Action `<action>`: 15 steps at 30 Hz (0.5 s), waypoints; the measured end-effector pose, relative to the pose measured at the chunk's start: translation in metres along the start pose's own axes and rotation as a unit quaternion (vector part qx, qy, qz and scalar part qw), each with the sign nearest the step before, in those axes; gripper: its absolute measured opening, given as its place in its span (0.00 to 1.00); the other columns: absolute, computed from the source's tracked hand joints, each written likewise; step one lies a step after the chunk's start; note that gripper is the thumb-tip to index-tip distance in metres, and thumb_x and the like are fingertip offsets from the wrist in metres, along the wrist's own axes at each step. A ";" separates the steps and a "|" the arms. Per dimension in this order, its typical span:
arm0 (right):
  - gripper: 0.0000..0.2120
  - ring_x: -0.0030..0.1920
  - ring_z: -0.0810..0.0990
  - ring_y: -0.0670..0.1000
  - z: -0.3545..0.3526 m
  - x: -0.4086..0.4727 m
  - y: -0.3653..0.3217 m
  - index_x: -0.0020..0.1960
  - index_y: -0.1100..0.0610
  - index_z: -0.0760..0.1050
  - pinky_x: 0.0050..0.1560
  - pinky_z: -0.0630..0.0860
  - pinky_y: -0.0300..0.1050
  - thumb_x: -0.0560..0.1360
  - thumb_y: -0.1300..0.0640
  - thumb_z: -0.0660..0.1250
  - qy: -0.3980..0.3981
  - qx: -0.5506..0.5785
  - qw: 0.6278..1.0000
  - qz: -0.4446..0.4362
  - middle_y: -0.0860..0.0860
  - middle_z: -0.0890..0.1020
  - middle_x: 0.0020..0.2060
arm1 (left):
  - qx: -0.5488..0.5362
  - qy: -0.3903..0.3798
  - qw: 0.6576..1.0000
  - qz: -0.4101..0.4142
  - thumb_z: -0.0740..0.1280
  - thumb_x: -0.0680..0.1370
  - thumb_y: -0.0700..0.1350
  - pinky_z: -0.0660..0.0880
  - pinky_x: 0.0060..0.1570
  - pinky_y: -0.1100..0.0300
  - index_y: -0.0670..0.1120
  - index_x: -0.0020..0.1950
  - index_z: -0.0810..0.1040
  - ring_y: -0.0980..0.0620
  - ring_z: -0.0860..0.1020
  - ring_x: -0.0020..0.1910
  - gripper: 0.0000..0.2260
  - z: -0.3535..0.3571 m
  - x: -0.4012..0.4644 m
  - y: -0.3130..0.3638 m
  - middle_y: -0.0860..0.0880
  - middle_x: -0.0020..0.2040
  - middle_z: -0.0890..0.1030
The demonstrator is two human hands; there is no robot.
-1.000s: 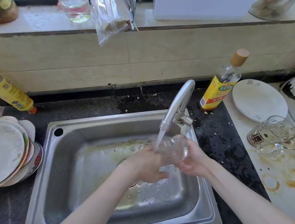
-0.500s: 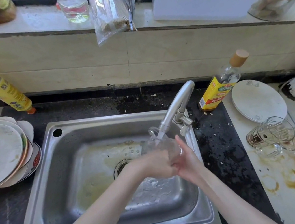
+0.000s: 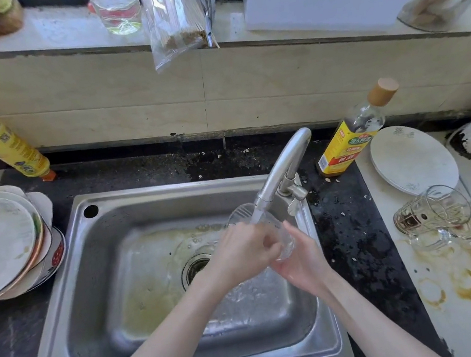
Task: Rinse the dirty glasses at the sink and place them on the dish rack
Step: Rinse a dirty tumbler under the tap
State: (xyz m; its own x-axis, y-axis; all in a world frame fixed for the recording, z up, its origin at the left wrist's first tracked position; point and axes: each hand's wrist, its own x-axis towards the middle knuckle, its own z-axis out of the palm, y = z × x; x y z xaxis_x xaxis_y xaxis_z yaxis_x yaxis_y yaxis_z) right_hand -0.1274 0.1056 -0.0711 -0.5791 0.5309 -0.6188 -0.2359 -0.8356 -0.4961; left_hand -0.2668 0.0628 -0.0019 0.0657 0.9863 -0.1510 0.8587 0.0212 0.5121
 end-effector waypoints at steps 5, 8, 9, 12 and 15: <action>0.34 0.46 0.79 0.54 0.001 0.008 -0.007 0.61 0.61 0.76 0.40 0.73 0.41 0.69 0.35 0.65 0.027 -0.081 0.996 0.020 0.57 0.79 0.50 | 0.128 -0.106 0.976 0.143 0.60 0.77 0.45 0.69 0.43 0.56 0.52 0.63 0.70 0.44 0.77 0.51 0.15 0.002 -0.012 -0.004 0.46 0.53 0.80; 0.31 0.36 0.76 0.51 0.000 0.008 -0.019 0.55 0.58 0.78 0.34 0.69 0.40 0.71 0.32 0.60 0.013 -0.220 0.975 0.039 0.53 0.79 0.37 | 0.206 -0.126 0.955 0.171 0.60 0.75 0.37 0.70 0.52 0.53 0.43 0.65 0.68 0.42 0.76 0.54 0.19 0.013 -0.011 -0.015 0.42 0.55 0.79; 0.27 0.30 0.73 0.48 0.000 0.008 -0.023 0.51 0.56 0.77 0.30 0.67 0.38 0.72 0.33 0.59 0.021 -0.255 0.965 0.052 0.50 0.77 0.31 | 0.193 -0.104 0.961 0.171 0.59 0.74 0.36 0.71 0.49 0.54 0.42 0.63 0.71 0.43 0.77 0.51 0.17 0.017 -0.010 -0.018 0.42 0.53 0.80; 0.23 0.30 0.73 0.49 -0.003 0.006 -0.028 0.53 0.57 0.76 0.31 0.64 0.41 0.74 0.39 0.58 0.029 -0.242 0.968 0.053 0.51 0.77 0.31 | 0.051 -0.095 0.988 0.113 0.59 0.76 0.37 0.72 0.45 0.54 0.42 0.59 0.75 0.42 0.77 0.51 0.13 0.025 -0.008 -0.021 0.41 0.51 0.80; 0.25 0.31 0.73 0.50 -0.005 0.001 -0.024 0.60 0.57 0.74 0.31 0.64 0.40 0.70 0.42 0.63 0.036 -0.158 0.986 0.032 0.53 0.80 0.38 | -0.097 -0.048 0.994 0.026 0.64 0.77 0.40 0.75 0.51 0.55 0.48 0.56 0.80 0.47 0.79 0.52 0.10 0.019 -0.010 -0.019 0.47 0.52 0.83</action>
State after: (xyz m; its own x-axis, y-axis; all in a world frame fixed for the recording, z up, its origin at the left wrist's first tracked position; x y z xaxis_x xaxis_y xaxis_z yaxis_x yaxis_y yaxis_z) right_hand -0.1183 0.1274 -0.0631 -0.5253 0.4968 -0.6908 0.0609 -0.7879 -0.6128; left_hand -0.2741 0.0499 -0.0263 0.1627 0.9672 -0.1953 0.7388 0.0118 0.6738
